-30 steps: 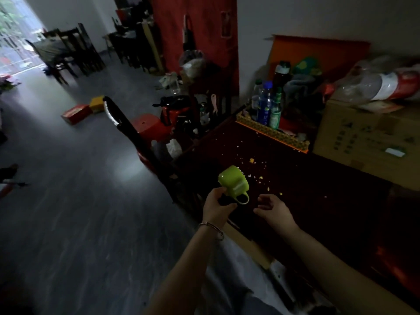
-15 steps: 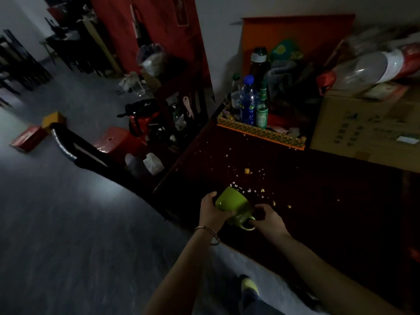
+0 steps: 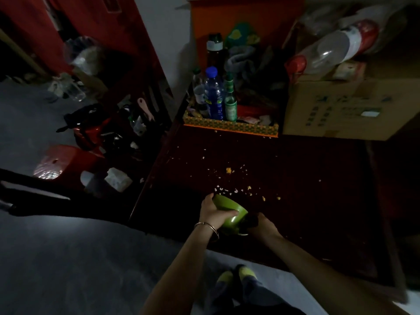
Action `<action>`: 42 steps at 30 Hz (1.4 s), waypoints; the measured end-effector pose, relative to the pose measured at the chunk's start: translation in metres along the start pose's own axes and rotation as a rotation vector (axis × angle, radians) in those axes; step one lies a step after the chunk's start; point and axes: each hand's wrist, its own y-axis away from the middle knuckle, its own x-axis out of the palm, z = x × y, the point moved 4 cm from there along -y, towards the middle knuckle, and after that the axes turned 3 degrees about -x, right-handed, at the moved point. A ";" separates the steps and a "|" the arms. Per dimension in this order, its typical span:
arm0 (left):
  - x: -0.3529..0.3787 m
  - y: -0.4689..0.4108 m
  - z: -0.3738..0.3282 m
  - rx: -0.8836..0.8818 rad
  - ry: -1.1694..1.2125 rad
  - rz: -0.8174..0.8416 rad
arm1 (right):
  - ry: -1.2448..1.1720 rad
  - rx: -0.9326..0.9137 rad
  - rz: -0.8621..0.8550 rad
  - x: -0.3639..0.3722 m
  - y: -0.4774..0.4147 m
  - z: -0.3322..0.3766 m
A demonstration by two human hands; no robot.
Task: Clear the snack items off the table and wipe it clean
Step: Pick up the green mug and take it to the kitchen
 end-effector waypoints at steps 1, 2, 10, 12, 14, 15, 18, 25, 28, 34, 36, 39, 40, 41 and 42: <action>0.000 -0.005 -0.001 0.012 -0.027 0.010 | -0.008 0.009 -0.005 0.001 -0.001 0.001; -0.001 -0.008 -0.002 0.024 -0.061 0.023 | -0.015 0.019 -0.012 0.002 -0.001 0.000; -0.008 -0.025 0.002 -0.054 -0.118 0.257 | -0.024 0.097 -0.069 0.012 -0.003 0.005; -0.009 -0.027 0.002 -0.060 -0.130 0.285 | -0.016 0.106 -0.076 0.014 -0.003 0.006; -0.010 -0.029 0.003 -0.055 -0.132 0.308 | -0.007 0.126 -0.080 0.017 -0.003 0.006; -0.011 -0.028 0.002 -0.052 -0.138 0.322 | -0.012 0.143 -0.079 0.019 -0.004 0.006; -0.014 -0.029 0.001 -0.045 -0.129 0.344 | -0.027 0.179 -0.093 0.019 -0.003 0.005; -0.012 -0.027 -0.011 0.017 -0.118 0.419 | -0.094 0.210 -0.211 0.003 0.012 0.007; -0.006 -0.025 -0.021 0.041 -0.141 0.465 | -0.136 0.196 -0.268 -0.004 0.024 0.003; 0.013 -0.012 -0.039 0.115 -0.171 0.528 | -0.209 0.185 -0.411 -0.018 0.052 -0.009; 0.020 -0.004 -0.047 0.146 -0.156 0.545 | -0.230 0.186 -0.454 -0.023 0.062 -0.013; 0.034 0.006 -0.055 0.163 -0.166 0.564 | -0.268 0.171 -0.506 -0.034 0.075 -0.022; 0.038 0.009 -0.058 0.176 -0.165 0.569 | -0.279 0.163 -0.522 -0.038 0.079 -0.025; 0.043 0.013 -0.061 0.185 -0.157 0.576 | -0.287 0.157 -0.538 -0.043 0.083 -0.027; 0.049 0.016 -0.064 0.188 -0.146 0.584 | -0.294 0.151 -0.556 -0.048 0.087 -0.031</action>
